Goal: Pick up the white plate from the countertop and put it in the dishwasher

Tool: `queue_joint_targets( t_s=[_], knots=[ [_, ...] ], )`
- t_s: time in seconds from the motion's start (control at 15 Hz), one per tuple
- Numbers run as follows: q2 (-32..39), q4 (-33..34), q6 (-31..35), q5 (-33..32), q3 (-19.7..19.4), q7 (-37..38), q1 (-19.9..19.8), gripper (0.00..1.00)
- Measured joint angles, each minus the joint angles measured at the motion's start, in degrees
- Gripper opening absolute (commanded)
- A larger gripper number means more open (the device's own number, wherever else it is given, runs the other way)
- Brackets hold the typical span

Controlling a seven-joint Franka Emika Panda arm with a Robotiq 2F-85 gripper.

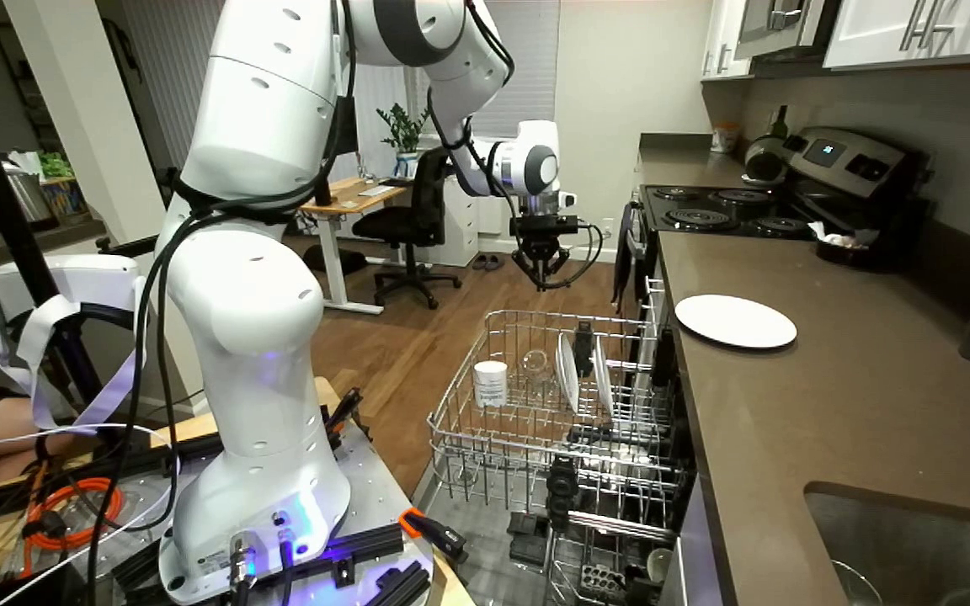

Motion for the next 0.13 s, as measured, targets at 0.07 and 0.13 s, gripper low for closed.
queue_joint_targets(
  t_s=[0.07,0.13],
  knots=[
    [0.0,0.0,0.0,0.01,0.0,-0.01,0.0,0.08],
    [0.0,0.0,0.0,0.02,0.0,-0.02,0.0,0.08]
  ],
)
